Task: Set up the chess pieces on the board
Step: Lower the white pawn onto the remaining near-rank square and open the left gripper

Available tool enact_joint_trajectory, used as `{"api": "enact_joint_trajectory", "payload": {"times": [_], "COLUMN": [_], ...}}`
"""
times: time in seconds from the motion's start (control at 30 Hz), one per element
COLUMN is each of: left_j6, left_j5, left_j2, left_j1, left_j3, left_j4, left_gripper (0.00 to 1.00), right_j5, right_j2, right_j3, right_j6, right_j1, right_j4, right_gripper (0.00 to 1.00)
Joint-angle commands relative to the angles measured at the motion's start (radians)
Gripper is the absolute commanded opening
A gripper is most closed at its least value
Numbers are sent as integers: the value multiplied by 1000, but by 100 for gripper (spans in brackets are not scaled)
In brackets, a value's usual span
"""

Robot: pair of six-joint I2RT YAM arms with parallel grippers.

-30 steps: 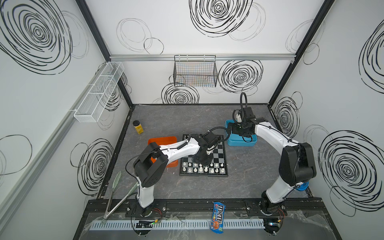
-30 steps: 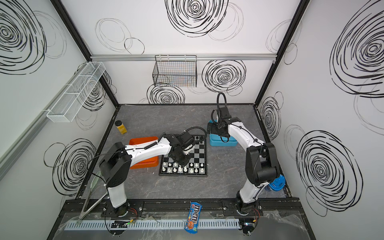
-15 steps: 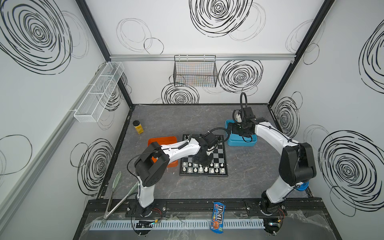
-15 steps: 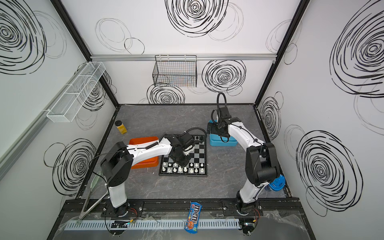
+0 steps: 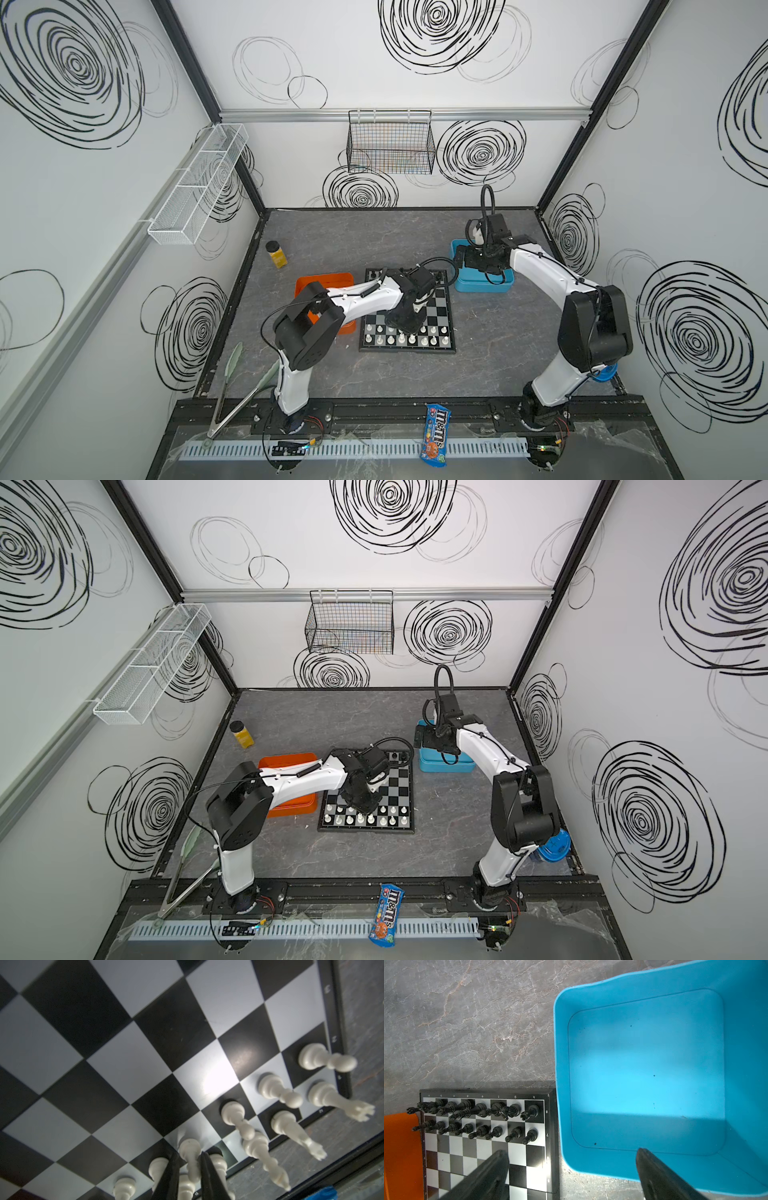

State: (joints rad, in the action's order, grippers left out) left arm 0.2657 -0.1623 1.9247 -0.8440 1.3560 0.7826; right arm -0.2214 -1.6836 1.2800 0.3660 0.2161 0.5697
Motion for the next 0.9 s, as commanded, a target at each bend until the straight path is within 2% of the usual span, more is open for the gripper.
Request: {"api": "enact_joint_trajectory", "payload": {"times": [0.0,0.4,0.87], "left_j6": [-4,-11,-11], "left_j5": [-13,-19,-11], "left_j2": [11,19,25], "left_j1": [6,0,-3], "left_j3": [24,41,46], "left_j4": [-9,-11,-2], "left_gripper": [21,17,19], "right_j5": [13,11,9], "right_j2": [22,22,27], "right_j3": [1,-2,-16], "right_j6": [-4,-4,-5], "right_j1": [-5,-7,-10], "right_j4": [-1,-3,-11], "right_gripper": [100,100,100]}}
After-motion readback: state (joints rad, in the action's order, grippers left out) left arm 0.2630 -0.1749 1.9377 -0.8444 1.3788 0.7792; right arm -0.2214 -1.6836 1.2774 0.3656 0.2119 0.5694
